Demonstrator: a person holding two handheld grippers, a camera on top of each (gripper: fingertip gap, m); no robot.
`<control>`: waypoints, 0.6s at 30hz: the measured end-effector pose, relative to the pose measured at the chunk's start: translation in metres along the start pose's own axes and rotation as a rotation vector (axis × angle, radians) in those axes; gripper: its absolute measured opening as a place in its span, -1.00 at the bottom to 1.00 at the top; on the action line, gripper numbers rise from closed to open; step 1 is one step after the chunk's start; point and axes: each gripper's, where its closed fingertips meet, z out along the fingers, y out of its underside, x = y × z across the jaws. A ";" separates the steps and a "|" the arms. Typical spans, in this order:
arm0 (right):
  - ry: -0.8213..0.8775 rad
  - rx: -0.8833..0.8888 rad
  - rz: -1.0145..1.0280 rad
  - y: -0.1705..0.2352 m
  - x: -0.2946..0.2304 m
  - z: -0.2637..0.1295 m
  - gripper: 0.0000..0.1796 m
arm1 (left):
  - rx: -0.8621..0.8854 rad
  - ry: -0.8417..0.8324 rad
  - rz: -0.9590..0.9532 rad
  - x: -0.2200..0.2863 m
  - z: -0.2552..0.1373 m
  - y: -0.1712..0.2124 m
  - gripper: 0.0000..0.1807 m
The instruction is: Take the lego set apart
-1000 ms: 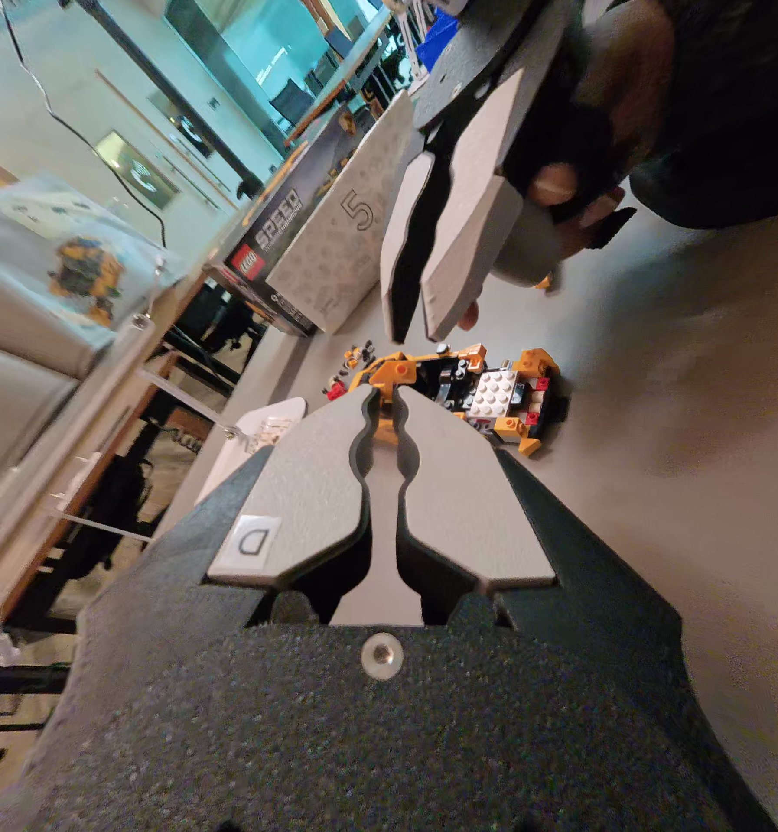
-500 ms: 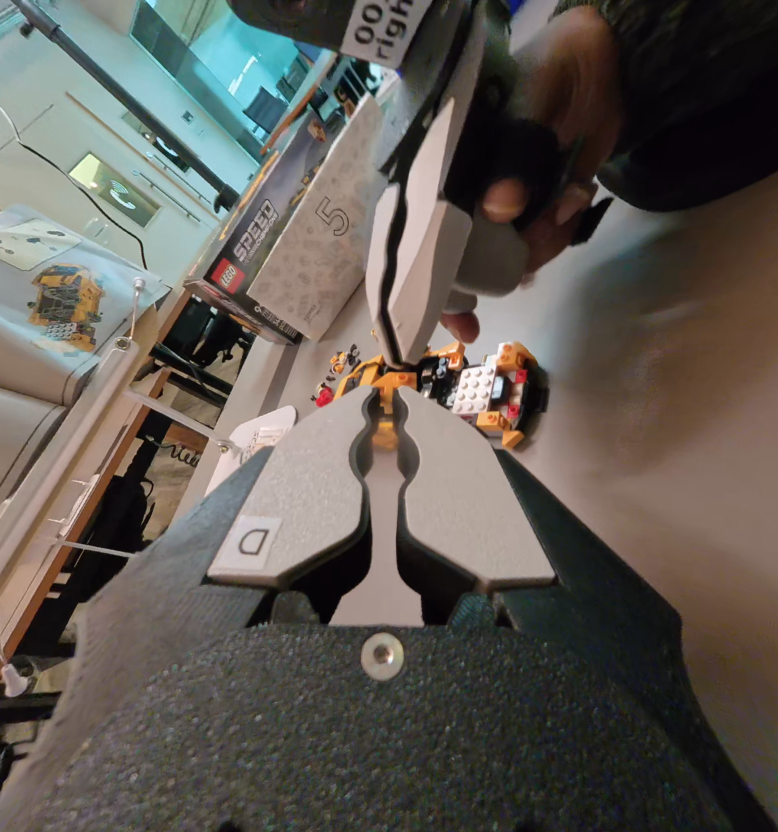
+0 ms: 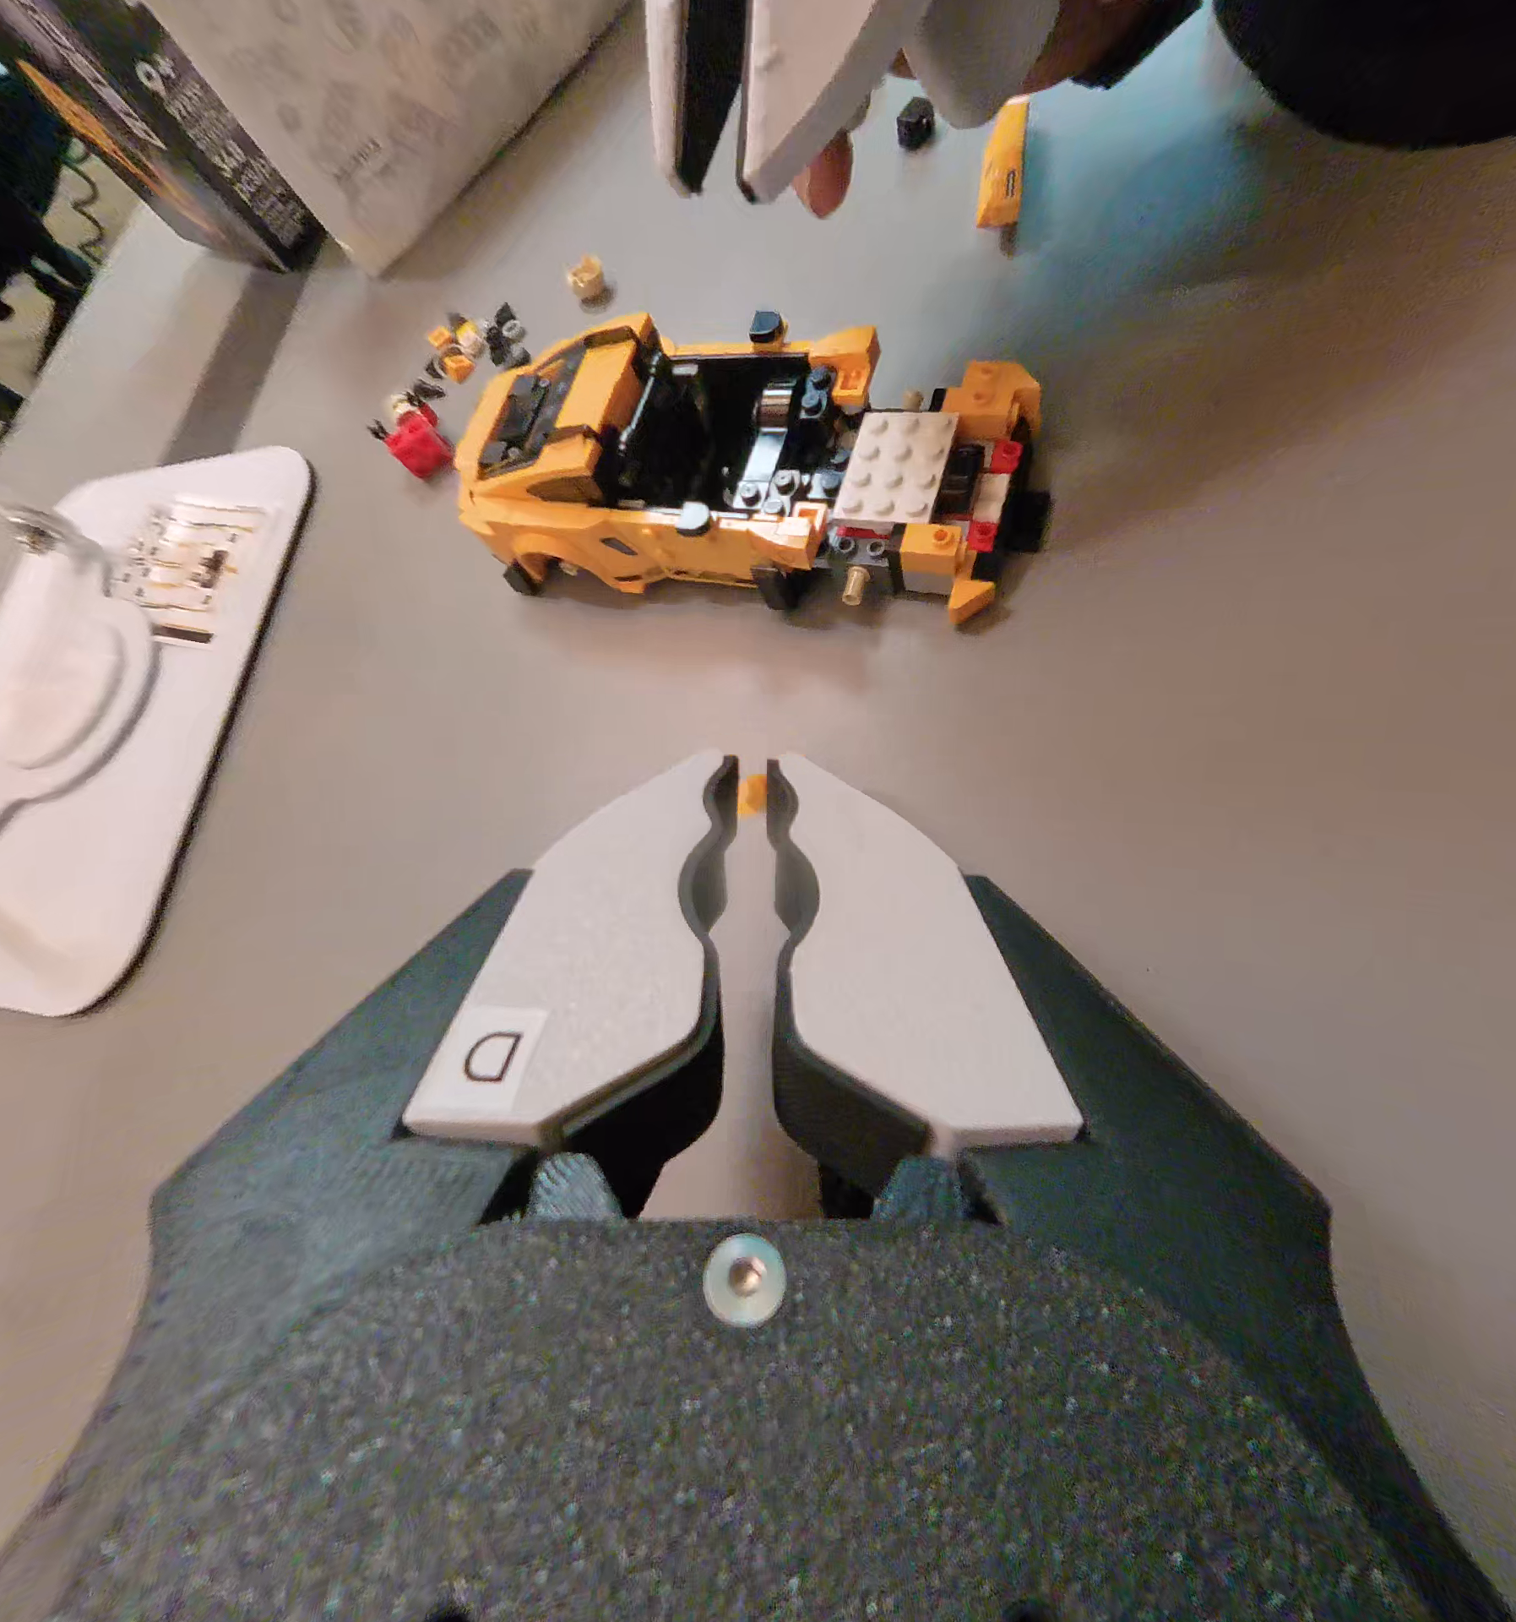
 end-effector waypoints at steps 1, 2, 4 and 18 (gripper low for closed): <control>0.013 -0.005 -0.005 0.001 0.002 -0.001 -0.86 | 0.004 0.014 -0.018 0.001 0.001 0.000 -0.93; 0.026 -0.009 -0.012 0.003 0.005 -0.003 -0.86 | 0.009 0.022 -0.035 0.001 0.001 0.000 -0.92; 0.048 -0.012 -0.021 0.004 0.009 -0.006 -0.86 | 0.021 0.035 -0.061 0.001 0.001 0.000 -0.89; 0.121 -0.012 -0.029 0.009 0.026 -0.017 -0.86 | -0.060 0.112 -0.127 0.002 -0.005 0.020 -0.71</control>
